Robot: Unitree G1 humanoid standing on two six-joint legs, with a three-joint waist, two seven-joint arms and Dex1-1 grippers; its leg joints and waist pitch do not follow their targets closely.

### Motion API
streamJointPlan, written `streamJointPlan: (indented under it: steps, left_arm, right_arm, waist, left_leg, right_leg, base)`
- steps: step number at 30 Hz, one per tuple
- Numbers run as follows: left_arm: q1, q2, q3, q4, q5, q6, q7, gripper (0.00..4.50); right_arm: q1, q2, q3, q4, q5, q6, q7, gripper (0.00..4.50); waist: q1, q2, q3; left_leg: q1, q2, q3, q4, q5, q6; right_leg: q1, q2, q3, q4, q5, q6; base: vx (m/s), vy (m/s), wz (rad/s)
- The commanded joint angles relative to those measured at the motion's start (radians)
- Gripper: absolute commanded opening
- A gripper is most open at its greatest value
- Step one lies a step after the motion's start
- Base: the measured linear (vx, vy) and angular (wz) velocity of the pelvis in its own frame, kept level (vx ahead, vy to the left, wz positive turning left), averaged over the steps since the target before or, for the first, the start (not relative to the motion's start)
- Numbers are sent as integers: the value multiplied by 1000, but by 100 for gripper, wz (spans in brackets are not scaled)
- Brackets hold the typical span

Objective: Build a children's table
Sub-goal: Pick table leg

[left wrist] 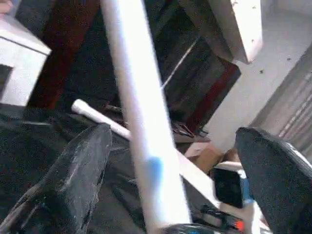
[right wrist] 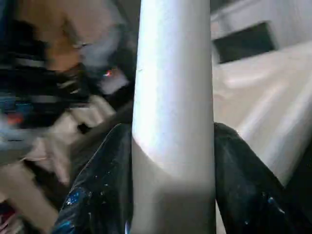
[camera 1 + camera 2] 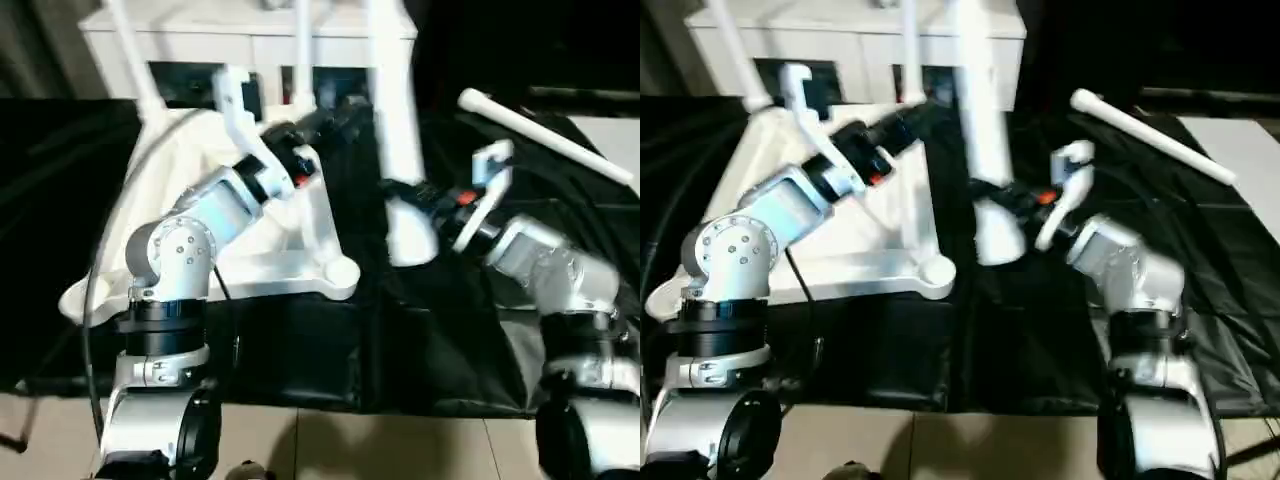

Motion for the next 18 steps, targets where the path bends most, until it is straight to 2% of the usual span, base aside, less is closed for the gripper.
streamJointPlan:
  steps: [1, 3, 4, 5, 8, 12, 14, 15, 16, 17, 18]
  left_arm:
    - [-28, 14, -7, 16, 5, 34, 19, 450]
    - [-32, 19, 1, 26, -24, 50, 47, 450]
    - [-35, 19, 6, 30, -38, 56, 58, 450]
    - [-35, 19, 6, 30, -39, 56, 58, 450]
    - [-35, -1, 19, 0, -75, 69, 22, 450]
    - [-31, -2, 8, -18, -69, 66, 1, 450]
    - [-30, 9, -1, -13, -60, 67, 12, 450]
    - [-30, 10, -2, -10, -56, 66, 20, 450]
    - [-35, 12, 7, 16, -29, 56, 79, 450]
    - [-37, 11, 19, 31, -20, 59, 114, 431]
    - [-39, 9, 34, 45, -15, 62, 145, 420]
  right_arm:
    - [19, 5, 20, -92, 39, 47, 27, 186]
    - [40, 3, 46, -146, 57, 79, 35, 186]
    - [45, 0, 60, -164, 67, 93, 31, 186]
    - [45, 0, 63, -167, 67, 95, 30, 186]
    - [42, -4, 92, -173, 52, 93, 19, 186]
    - [33, 2, 103, -171, 19, 83, -3, 186]
    - [29, 4, 123, -175, -30, 46, -51, 186]
    - [28, 4, 130, -176, -42, 37, -61, 186]
    - [24, 3, 173, -183, -117, -23, -109, 186]
    - [14, 9, 191, -187, -154, -42, -152, 186]
    - [5, 12, 210, -196, -179, -57, -177, 186]
  waist:
    - [-2, -7, -72]
    - [-1, -8, -72]
    - [0, -13, -73]
    - [0, -10, -73]
    - [-1, -15, -74]
    - [-2, -13, -74]
    - [-2, -7, -76]
    - [-2, -8, -75]
    - [-2, 5, -77]
    - [-5, 1, -75]
    - [-9, 1, -76]
  left_leg:
    - [21, 15, -4, -78, -195, 12]
    - [22, 16, -5, -80, -200, -4]
    - [20, 16, -6, -81, -187, -12]
    - [19, 15, -6, -81, -180, -17]
    - [13, 12, -5, -78, -149, -16]
    - [11, 11, -3, -77, -127, -12]
    - [13, 11, -4, -77, -129, -19]
    - [13, 11, -4, -78, -129, -21]
    - [14, 13, -7, -78, -130, -29]
    - [14, 13, -6, -78, -131, -35]
    - [15, 9, -7, -79, -135, -45]
  right_leg:
    - [53, -52, 38, -89, -188, -185]
    - [51, -54, 39, -92, -202, -168]
    - [52, -55, 40, -89, -192, -168]
    - [52, -55, 40, -89, -181, -168]
    - [54, -56, 40, -86, -144, -171]
    - [55, -56, 40, -85, -118, -174]
    - [54, -55, 40, -85, -114, -166]
    - [54, -55, 40, -86, -114, -164]
    - [54, -55, 39, -83, -103, -161]
    - [51, -52, 39, -86, -96, -155]
    - [55, -49, 38, -84, -89, -153]
  base:
    - [0, 0, 0]
    - [0, 0, 0]
    - [0, 0, 0]
    - [0, 0, 0]
    - [0, 0, 0]
    - [0, 0, 0]
    - [0, 0, 0]
    - [0, 0, 0]
    - [0, 0, 0]
    - [0, 0, 0]
    - [0, 0, 0]
